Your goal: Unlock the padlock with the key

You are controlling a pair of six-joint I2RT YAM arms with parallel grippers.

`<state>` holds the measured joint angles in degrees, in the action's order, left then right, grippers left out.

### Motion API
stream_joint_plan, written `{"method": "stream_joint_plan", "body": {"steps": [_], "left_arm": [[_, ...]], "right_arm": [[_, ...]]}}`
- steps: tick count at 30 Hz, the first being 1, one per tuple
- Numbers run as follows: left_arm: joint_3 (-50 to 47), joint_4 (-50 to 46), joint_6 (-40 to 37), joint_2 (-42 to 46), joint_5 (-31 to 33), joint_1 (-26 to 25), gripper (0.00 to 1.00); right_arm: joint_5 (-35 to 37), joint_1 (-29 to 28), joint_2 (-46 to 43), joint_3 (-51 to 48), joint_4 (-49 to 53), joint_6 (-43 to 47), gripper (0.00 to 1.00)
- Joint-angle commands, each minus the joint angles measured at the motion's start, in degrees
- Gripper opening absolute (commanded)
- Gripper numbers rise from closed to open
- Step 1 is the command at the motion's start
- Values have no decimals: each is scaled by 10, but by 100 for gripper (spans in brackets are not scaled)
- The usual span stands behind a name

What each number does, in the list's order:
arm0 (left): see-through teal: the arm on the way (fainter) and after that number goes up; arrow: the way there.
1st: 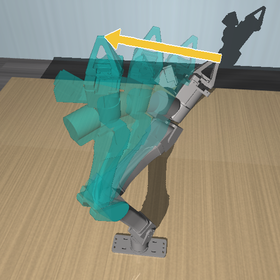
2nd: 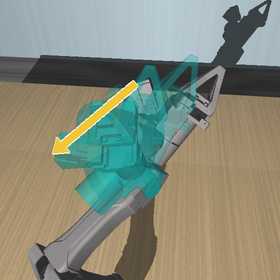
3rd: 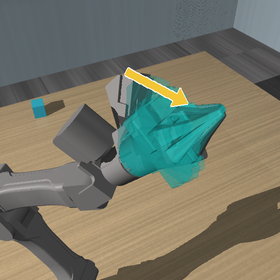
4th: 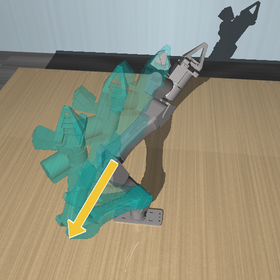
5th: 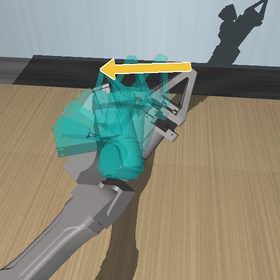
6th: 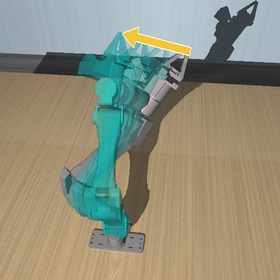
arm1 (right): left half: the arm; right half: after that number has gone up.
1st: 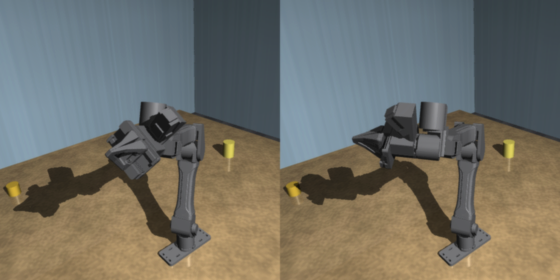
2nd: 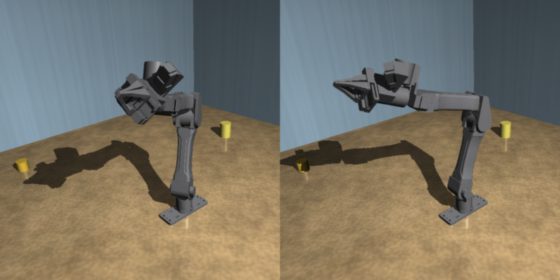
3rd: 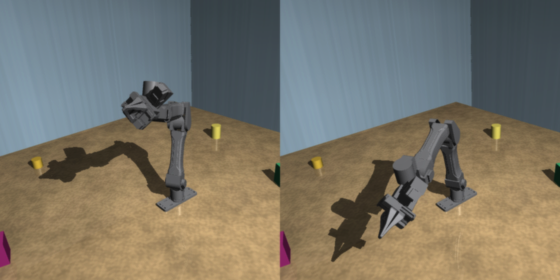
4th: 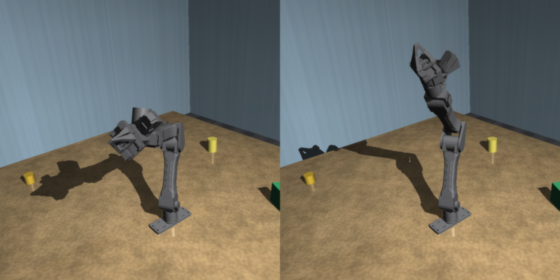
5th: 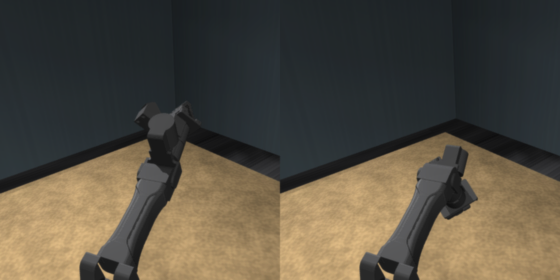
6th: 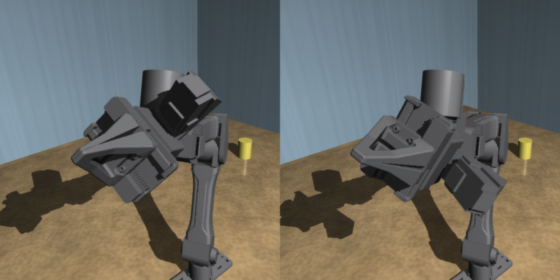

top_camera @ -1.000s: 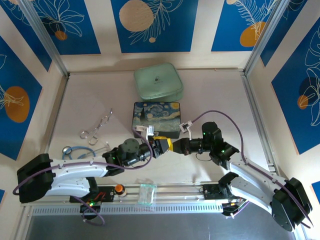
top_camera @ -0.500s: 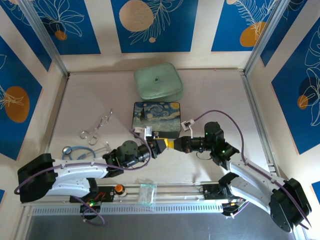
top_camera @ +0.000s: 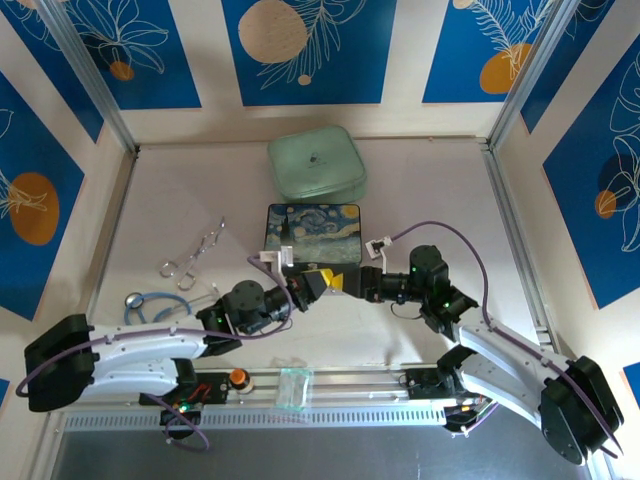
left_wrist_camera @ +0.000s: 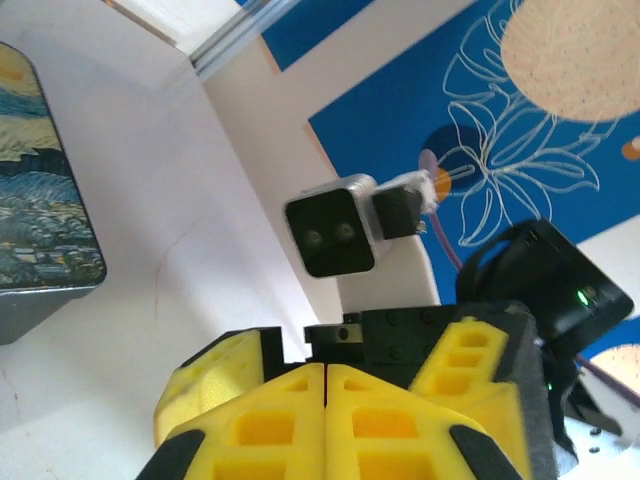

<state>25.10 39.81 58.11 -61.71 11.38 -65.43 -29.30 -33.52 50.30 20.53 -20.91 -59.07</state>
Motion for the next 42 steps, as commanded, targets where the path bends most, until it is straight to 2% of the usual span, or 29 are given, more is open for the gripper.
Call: {"method": "stream_joint_plan", "body": {"steps": [1, 5, 8, 14, 16, 17, 21, 27, 29, 33, 36, 42], "left_arm": [[-10, -29, 62, 29, 81, -2, 0], [-22, -31, 130, 67, 160, -2, 0], [-21, -48, 157, 99, 201, -2, 0], [3, -106, 189, 127, 239, -2, 0], [8, -109, 204, 120, 239, -2, 0], [6, -101, 215, 113, 237, -2, 0], [1, -80, 243, 95, 239, -2, 0], [-4, -73, 240, 98, 250, -2, 0], [-2, -85, 237, 107, 254, -2, 0], [-11, -81, 237, 116, 259, -3, 0], [-14, -83, 236, 121, 262, -2, 0], [-11, -82, 236, 116, 262, -2, 0]], "right_arm": [[78, -18, -15, -8, -90, -56, 100], [159, -44, 10, -17, -211, -135, 99], [217, -74, 34, -3, -221, -192, 99], [318, -138, 96, -11, -279, -301, 100], [335, -151, 122, -11, -316, -325, 95], [335, -155, 136, -7, -337, -330, 92], [307, -157, 180, 25, -364, -338, 89], [301, -166, 214, 38, -400, -339, 66], [303, -171, 220, 41, -405, -341, 62], [298, -173, 248, 38, -451, -364, 40], [295, -175, 267, 37, -478, -375, 37], [293, -186, 274, 47, -484, -367, 38]]}}
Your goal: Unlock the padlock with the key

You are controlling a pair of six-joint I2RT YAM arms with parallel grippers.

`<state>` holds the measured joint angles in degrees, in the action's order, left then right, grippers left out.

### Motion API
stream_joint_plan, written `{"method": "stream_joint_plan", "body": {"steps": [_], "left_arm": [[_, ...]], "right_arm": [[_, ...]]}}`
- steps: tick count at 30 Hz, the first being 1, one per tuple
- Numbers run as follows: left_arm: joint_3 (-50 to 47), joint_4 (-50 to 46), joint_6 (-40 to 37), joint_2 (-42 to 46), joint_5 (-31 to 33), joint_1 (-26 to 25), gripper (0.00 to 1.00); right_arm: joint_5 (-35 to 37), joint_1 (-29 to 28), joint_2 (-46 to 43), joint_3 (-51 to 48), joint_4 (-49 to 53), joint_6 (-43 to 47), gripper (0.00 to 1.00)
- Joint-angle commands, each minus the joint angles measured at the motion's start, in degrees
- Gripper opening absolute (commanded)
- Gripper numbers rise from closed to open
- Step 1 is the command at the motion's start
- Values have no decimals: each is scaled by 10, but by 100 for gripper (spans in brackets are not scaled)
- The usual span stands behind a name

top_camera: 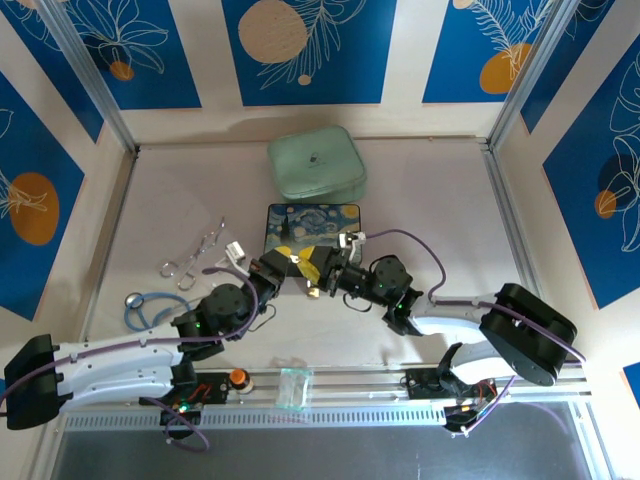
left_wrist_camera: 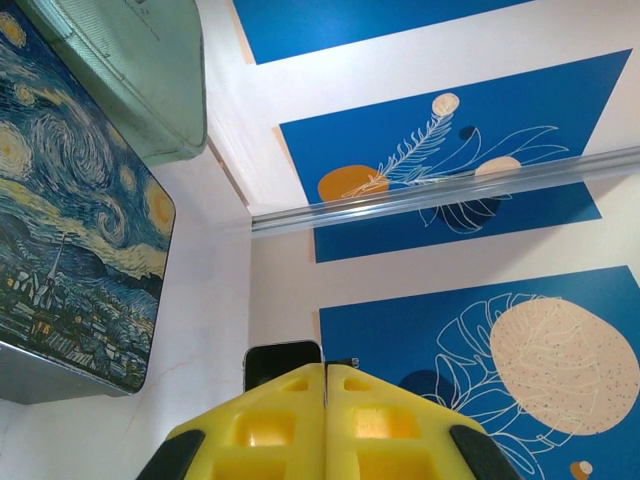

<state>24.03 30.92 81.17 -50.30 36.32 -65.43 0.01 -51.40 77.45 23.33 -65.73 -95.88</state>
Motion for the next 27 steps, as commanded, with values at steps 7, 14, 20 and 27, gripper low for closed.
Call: {"method": "stream_joint_plan", "body": {"steps": [7, 14, 20, 27], "left_arm": [[-2, 15, 4, -5, 11, -2, 0], [-2, 21, 3, -12, 10, -2, 0], [-2, 35, -8, -16, 11, -2, 0], [-10, 58, -6, -26, 13, -3, 0]], "right_arm": [[10, -9, 3, 14, -44, 4, 37], [3, -11, 27, 17, -71, -11, 31], [4, -12, 66, 9, -132, -37, 27], [-2, -18, 89, 24, -146, -43, 21]]}}
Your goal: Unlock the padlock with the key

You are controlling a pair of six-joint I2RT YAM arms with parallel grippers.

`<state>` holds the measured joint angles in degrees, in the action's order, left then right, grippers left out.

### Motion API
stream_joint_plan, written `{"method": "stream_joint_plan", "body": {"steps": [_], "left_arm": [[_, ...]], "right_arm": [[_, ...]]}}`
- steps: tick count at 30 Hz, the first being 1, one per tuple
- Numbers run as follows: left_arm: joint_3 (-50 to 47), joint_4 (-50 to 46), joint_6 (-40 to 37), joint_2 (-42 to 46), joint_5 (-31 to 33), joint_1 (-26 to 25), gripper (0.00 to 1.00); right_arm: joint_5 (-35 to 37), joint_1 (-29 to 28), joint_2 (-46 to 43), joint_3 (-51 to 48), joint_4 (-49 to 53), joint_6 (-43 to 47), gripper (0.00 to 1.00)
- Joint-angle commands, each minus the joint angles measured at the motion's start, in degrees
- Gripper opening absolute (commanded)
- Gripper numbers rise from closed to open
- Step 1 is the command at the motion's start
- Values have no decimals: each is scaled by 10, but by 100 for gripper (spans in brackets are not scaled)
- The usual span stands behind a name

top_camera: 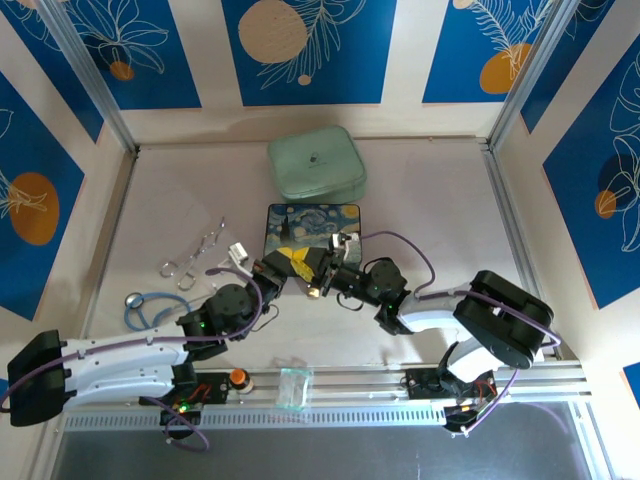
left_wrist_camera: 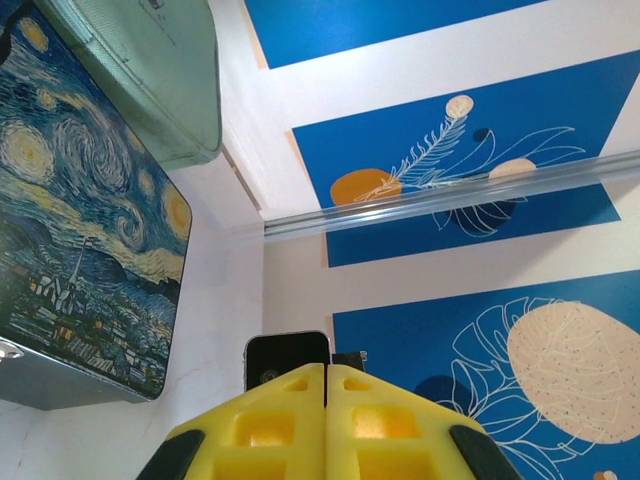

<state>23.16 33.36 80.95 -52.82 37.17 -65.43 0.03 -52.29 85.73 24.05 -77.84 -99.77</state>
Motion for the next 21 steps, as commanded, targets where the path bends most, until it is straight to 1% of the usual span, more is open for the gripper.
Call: {"method": "stream_joint_plan", "body": {"steps": [1, 12, 15, 17, 21], "left_arm": [[-1, 32, -3, 1, 4, -2, 0], [-6, 28, -1, 7, 17, -2, 0], [-6, 18, -2, 13, 20, -2, 0], [-7, 20, -3, 15, 20, -2, 0], [-2, 20, -5, 13, 15, -2, 0]], "right_arm": [[-1, -9, 4, 16, -25, -3, 21], [0, -11, 8, 9, -25, -8, 23], [17, -13, 1, 0, -25, -7, 19], [14, -11, -4, 0, -26, -1, 18], [10, -9, -9, 2, -23, 2, 10]]}}
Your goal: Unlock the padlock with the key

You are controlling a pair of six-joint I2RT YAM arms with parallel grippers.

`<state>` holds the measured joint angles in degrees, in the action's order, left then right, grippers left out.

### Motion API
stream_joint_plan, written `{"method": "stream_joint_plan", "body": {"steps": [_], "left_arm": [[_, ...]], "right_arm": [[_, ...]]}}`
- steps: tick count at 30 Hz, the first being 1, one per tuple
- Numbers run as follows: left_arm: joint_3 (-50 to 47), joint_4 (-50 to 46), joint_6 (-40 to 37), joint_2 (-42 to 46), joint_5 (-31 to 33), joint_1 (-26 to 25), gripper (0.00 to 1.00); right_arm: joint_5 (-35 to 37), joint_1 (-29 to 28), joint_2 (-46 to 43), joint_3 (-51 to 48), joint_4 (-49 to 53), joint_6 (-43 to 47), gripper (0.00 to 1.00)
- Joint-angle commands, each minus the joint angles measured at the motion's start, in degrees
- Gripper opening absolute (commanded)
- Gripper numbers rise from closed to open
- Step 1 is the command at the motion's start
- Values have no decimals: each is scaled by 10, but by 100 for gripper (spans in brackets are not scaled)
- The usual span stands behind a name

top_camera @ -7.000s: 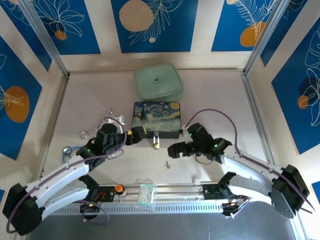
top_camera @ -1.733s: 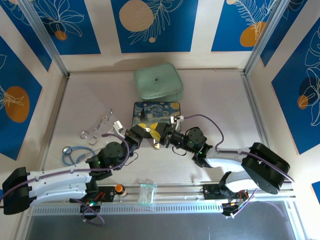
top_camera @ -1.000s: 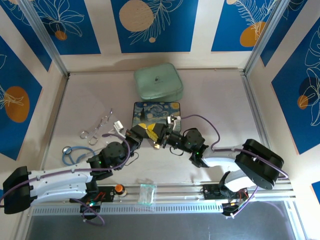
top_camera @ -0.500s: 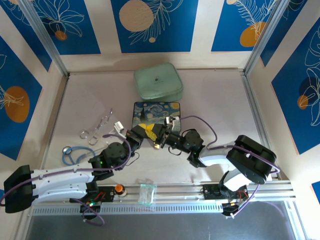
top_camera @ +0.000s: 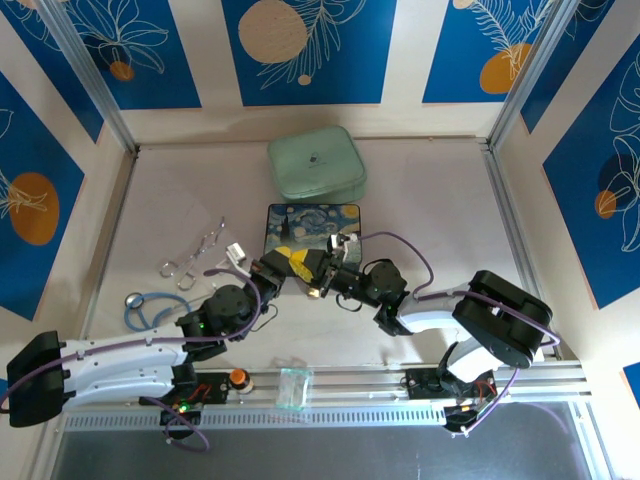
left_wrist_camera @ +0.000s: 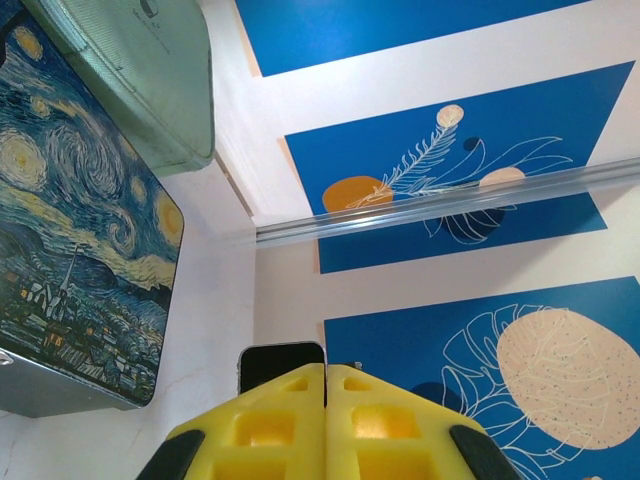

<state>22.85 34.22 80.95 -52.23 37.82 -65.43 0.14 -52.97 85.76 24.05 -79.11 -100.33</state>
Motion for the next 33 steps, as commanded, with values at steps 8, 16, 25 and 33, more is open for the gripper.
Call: {"method": "stream_joint_plan", "body": {"steps": [8, 16, 25, 33], "left_arm": [[-5, -3, -4, 19, 23, -2, 0], [0, -4, -12, 22, 17, -3, 0], [5, -6, -8, 16, 13, -2, 0], [11, -20, -4, 15, 13, -2, 0]], "right_arm": [[22, -7, -13, -10, -12, -2, 4], [12, -3, -33, -8, 15, 9, 0], [2, -4, -47, -9, 49, 18, 9], [4, -2, -64, -16, 54, 25, 5]]}}
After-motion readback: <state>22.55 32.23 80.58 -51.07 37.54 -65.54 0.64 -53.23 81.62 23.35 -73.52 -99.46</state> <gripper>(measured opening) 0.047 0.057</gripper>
